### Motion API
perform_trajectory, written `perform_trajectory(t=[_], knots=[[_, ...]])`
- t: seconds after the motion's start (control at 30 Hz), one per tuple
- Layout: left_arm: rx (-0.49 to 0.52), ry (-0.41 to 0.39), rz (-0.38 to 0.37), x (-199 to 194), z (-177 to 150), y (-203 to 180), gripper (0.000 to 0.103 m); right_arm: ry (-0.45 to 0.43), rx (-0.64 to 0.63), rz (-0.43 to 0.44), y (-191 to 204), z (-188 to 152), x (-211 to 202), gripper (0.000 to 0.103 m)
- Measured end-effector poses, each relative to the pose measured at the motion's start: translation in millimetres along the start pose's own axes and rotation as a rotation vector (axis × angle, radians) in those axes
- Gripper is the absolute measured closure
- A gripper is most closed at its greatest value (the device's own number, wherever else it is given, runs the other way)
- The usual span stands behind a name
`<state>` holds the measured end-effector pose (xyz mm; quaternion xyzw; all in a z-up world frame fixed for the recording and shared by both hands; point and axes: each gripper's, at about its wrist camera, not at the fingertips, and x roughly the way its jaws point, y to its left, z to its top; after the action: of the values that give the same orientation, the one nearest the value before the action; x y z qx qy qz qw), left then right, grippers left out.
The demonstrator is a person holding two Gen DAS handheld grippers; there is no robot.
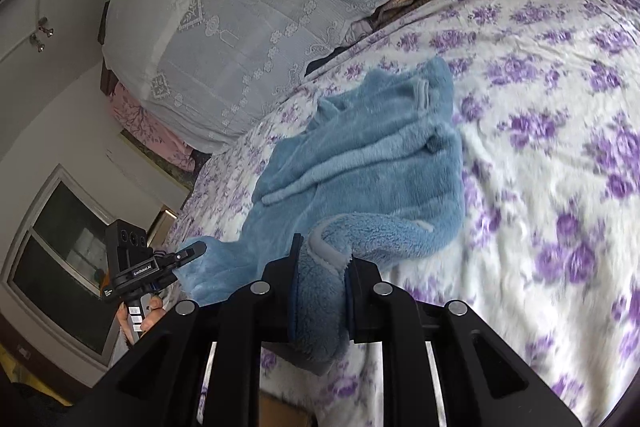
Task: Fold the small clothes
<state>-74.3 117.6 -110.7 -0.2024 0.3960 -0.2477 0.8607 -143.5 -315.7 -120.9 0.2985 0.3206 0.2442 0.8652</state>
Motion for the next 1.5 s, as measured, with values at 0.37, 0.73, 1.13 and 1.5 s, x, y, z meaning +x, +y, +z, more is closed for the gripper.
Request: perform_trajectory(t=[0.37,0.73,1.13,1.5], knots=[[0.018,-0.018,0.02,16.4,41.5,-3.6,0.088,-0.002,-0.016,-0.006,1.0,44.3,25.8,0.086],[0.021,0.001,0.041,39.3,74.7,4.9,0.088,0.022,-0.004,-0.029,-9.4,78.2,60.8,0.086],[0.024,-0.003,0.074,67.0,112.3,9.9,0.088,0.034,0.012,-0.051,-24.1,115.5,100.4,0.086],[-0.037,-0.028,0.114,97.0,164.8,34.6,0.088,0.003,0.066,-0.093,-50.5,165.1,134.9,0.085]])
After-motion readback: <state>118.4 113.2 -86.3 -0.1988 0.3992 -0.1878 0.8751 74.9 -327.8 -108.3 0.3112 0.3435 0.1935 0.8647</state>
